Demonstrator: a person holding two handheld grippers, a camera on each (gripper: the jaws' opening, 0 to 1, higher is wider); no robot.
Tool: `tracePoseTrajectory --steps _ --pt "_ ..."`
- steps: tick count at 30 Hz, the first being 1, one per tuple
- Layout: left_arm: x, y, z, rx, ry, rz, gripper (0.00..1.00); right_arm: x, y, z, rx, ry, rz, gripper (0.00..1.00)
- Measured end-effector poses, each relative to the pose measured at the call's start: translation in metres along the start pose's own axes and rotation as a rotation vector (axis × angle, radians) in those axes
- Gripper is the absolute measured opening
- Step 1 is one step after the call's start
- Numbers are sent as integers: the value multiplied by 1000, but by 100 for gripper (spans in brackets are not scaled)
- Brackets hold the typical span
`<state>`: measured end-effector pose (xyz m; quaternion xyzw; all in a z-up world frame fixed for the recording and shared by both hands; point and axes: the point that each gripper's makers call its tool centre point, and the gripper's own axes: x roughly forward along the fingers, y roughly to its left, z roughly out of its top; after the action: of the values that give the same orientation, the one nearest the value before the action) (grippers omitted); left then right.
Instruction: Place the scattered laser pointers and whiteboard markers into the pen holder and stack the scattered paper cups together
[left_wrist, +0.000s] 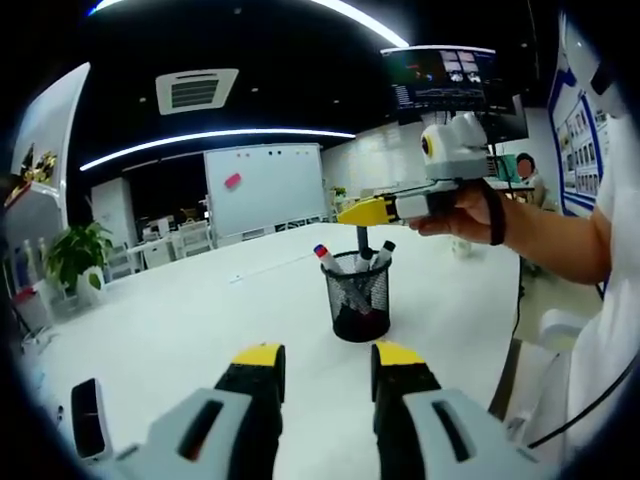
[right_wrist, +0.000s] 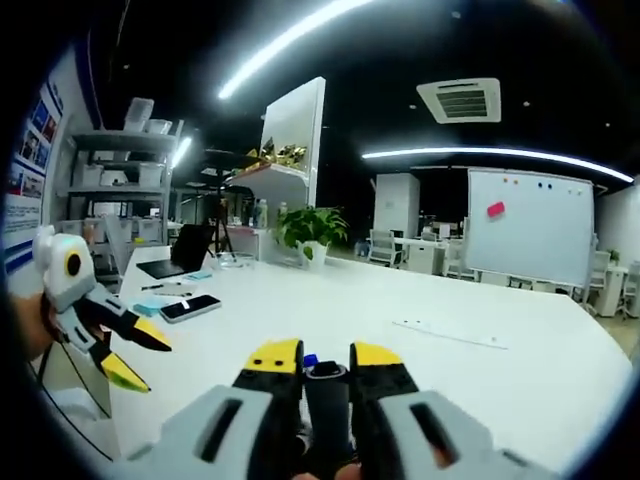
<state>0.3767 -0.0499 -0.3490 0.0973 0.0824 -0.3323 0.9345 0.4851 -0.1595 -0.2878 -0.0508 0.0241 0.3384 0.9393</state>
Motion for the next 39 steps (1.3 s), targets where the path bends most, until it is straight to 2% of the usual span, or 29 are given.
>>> tracePoseTrajectory --steps 7,9,18,28,39 --pt "-1 1 0 2 0 1 36 -2 1 0 -5 3 6 18" --pt "-1 0 1 4 0 1 36 -4 5 -1 -13 -2 29 19" --pt "1 -2 3 15 2 -4 36 -9 4 -3 -30 -1 30 19" --pt "3 -5 6 25 1 -12 36 -13 8 0 -54 -16 56 28" --pt "4 -8 10 38 1 -18 36 -24 -12 11 -45 -63 9 34"
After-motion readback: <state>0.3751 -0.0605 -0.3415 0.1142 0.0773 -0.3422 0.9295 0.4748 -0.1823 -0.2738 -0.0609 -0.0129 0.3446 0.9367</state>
